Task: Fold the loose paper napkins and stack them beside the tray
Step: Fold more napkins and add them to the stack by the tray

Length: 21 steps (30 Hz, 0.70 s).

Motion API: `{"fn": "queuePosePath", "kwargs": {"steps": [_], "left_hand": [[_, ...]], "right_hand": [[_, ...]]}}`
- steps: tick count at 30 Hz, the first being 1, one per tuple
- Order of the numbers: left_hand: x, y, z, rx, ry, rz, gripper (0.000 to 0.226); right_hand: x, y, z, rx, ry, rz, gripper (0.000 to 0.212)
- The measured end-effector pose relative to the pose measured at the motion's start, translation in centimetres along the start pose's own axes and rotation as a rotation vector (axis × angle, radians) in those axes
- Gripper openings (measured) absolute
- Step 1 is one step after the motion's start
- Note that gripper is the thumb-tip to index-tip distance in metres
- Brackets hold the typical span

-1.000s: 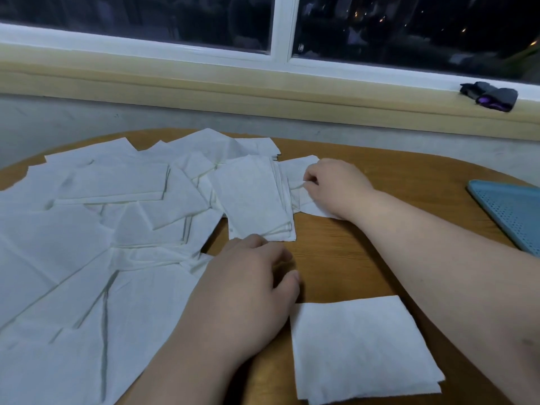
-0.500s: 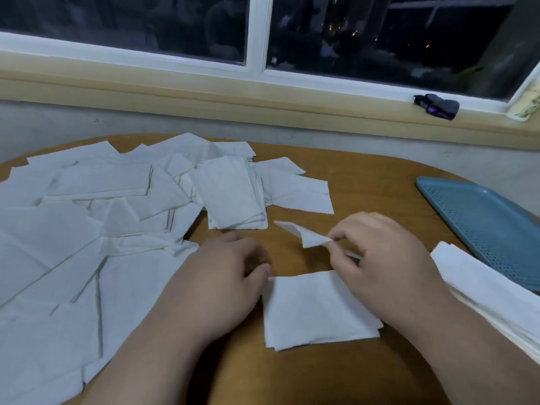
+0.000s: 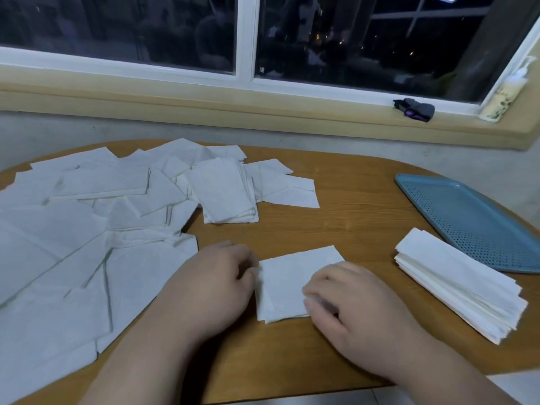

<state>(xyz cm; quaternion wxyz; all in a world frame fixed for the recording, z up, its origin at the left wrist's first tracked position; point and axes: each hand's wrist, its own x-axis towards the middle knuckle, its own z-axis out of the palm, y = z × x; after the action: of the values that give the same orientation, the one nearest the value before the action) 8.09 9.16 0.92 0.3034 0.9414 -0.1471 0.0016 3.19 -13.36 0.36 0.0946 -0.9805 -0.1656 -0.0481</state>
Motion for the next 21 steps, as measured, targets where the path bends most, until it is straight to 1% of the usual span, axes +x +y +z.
{"fn": "queuePosePath", "kwargs": {"steps": [2, 4, 7, 9, 13, 15, 16, 18, 19, 21], "left_hand": [[0.2, -0.2, 0.0, -0.016, 0.008, -0.001, 0.013], [0.6, -0.2, 0.0, -0.034, 0.009, -0.006, 0.012], [1.2, -0.1, 0.1, -0.060, 0.009, -0.021, 0.012], [1.6, 0.0, 0.3, -0.077, 0.015, -0.016, 0.012], [2.5, 0.0, 0.4, -0.092, 0.027, -0.010, 0.012], [2.8, -0.1, 0.4, -0.093, 0.035, -0.010, 0.012], [3.0, -0.2, 0.4, -0.096, 0.038, -0.011, 0.012], [3.1, -0.3, 0.4, -0.095, 0.042, -0.009, 0.013], [3.2, -0.3, 0.4, -0.092, 0.041, -0.007, 0.013], [3.3, -0.3, 0.5, -0.092, 0.041, 0.000, 0.013]], "right_hand": [[1.3, 0.6, -0.9, 0.085, 0.074, 0.036, 0.039], [3.6, 1.4, -1.5, 0.121, 0.137, 0.089, 0.025], [8.5, 2.7, -2.0, 0.096, 0.099, 0.208, 0.016], [11.9, 3.8, -1.6, 0.068, 0.067, 0.263, 0.018], [16.8, 5.7, -0.1, -0.036, -0.072, 0.303, 0.039], [17.5, 6.0, 0.2, -0.087, -0.127, 0.301, 0.036], [17.5, 6.2, 0.4, -0.108, -0.121, 0.296, 0.031], [17.0, 6.6, 0.7, -0.140, -0.070, 0.305, 0.018], [16.5, 6.9, 0.8, -0.152, -0.042, 0.313, 0.016], [15.4, 7.3, 1.0, -0.178, 0.006, 0.330, 0.019]]}}
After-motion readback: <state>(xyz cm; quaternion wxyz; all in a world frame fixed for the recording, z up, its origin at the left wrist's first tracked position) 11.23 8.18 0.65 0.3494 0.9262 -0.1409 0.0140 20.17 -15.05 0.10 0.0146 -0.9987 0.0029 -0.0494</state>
